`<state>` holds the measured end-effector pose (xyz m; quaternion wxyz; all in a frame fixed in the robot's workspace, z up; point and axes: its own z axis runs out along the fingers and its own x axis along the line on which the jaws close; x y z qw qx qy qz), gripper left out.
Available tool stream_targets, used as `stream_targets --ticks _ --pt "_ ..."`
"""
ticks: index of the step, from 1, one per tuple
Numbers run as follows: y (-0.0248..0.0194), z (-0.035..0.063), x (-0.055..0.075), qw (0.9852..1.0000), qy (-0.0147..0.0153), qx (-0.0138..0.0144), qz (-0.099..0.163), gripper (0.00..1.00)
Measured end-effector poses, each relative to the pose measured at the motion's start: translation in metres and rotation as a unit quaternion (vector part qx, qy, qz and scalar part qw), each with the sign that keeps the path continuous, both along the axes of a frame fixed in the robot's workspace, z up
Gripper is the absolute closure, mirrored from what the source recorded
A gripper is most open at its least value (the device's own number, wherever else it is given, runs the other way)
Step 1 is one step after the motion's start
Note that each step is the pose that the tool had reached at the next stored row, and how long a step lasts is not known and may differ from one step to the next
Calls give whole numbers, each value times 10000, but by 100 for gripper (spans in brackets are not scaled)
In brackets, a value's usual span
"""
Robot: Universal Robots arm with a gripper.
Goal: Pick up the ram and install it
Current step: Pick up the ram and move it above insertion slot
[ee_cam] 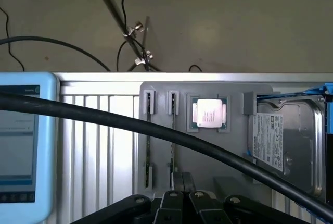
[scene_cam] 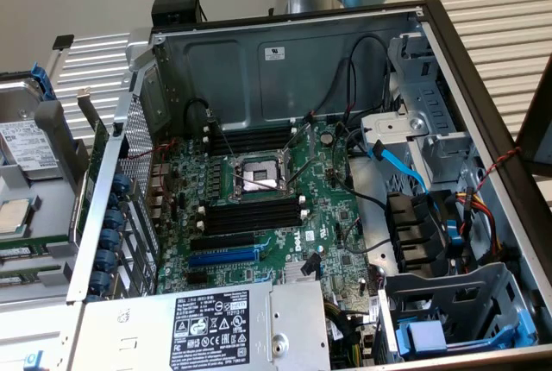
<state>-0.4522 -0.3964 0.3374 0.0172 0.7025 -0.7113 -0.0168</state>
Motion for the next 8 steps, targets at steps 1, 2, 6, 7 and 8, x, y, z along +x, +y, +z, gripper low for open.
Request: stream_targets --ticks 1,2,6,7,8 --pt "0 1 0 10000 1 -1 1 89" --pt "0 1 0 10000 1 -3 2 89" --pt "0 -8 1 10000 -1 -11 8 76" --pt "0 -15 0 10000 -2 -15 9 70" --pt "0 -26 0 10000 -3 -22 10 70"
